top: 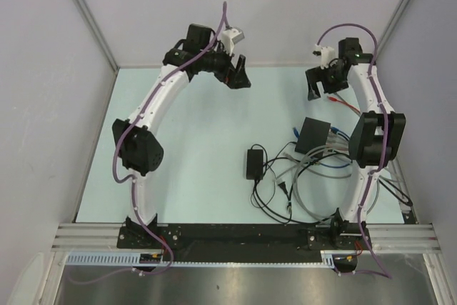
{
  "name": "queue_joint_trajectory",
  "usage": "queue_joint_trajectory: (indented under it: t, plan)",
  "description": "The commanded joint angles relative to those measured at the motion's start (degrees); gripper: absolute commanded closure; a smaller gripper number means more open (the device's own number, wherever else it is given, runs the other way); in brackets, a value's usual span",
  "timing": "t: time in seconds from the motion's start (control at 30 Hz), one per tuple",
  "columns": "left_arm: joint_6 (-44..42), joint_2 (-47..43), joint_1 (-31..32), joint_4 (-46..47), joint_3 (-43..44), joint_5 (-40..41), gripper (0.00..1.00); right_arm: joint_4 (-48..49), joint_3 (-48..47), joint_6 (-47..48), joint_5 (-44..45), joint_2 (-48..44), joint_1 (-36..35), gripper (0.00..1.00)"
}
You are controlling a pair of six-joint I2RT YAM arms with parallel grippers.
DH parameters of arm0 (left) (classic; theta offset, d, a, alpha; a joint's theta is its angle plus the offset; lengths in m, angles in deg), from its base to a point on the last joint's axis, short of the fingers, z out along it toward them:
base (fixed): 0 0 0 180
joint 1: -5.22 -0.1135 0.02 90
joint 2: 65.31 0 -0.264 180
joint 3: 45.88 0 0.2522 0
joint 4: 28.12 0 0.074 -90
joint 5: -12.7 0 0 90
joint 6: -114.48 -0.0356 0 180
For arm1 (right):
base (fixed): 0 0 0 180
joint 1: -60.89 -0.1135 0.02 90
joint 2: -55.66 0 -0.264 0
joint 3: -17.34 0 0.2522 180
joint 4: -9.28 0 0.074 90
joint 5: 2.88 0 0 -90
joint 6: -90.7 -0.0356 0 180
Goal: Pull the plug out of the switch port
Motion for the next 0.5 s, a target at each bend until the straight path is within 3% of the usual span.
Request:
queue_joint_trajectory:
  t: [0.0,0.1,0.13,0.17,0.27,0.4,0.47]
  plan:
    - [0.74,4.86,4.80,-3.20,1.56,-2.95,0.02,-8.17,-3.20,11.16,-10.00,1.95,6.83,0.05]
    - [0.56,7.15,6.74,-2.24,3.75,-6.12,0.05,-13.88,-4.60,15.72,-13.17,4.23,11.15,0.09]
    - [0.39,9.16,7.10,-2.24,4.90,-7.17,0.13,-15.29,-4.87,17.82,-13.52,4.67,12.02,0.10]
    - [0.30,10.05,7.36,-2.24,6.04,-8.05,0.15,-16.61,-4.96,19.06,-13.35,5.28,13.16,0.11]
    - [-0.22,11.90,8.24,-1.27,6.93,-9.89,0.16,-18.98,-4.96,24.86,-13.88,6.17,15.28,0.14]
    - [-1.28,15.33,8.24,-2.85,6.67,-12.89,0.23,-21.98,-3.73,36.80,-9.06,6.87,15.46,0.22]
    - [-1.02,16.82,8.33,-2.94,6.05,-13.06,0.25,-21.46,-2.06,38.32,-7.73,6.87,15.46,0.22]
